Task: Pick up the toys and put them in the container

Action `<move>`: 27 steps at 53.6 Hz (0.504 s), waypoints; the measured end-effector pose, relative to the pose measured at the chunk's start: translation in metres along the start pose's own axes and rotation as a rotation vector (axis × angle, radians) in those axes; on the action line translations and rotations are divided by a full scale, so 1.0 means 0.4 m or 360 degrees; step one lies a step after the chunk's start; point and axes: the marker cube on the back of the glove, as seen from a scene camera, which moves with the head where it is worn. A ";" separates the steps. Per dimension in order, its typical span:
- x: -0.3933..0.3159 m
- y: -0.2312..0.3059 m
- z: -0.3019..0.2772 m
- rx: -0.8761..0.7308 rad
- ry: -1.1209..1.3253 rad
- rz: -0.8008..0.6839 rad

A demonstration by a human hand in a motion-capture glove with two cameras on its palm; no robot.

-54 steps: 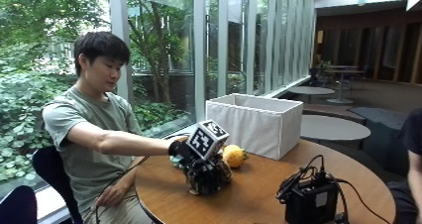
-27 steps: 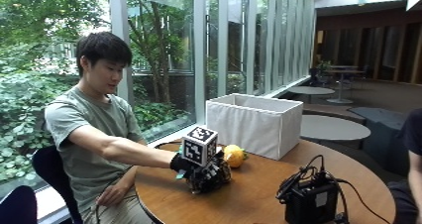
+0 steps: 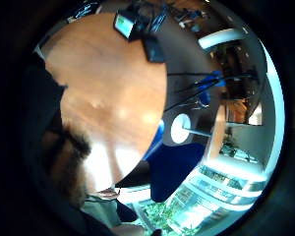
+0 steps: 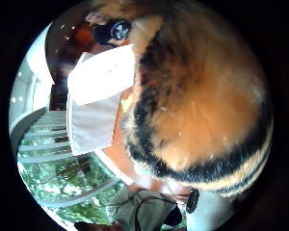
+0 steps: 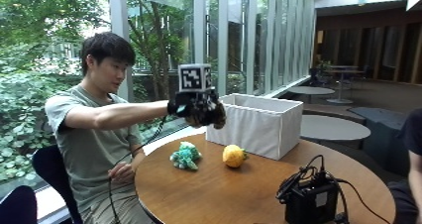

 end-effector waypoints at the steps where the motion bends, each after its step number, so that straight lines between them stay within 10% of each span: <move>1: -0.022 0.008 -0.026 0.0026 0.0026 -0.0026; 27: -0.596 0.013 -0.396 0.0236 -0.0051 -0.0592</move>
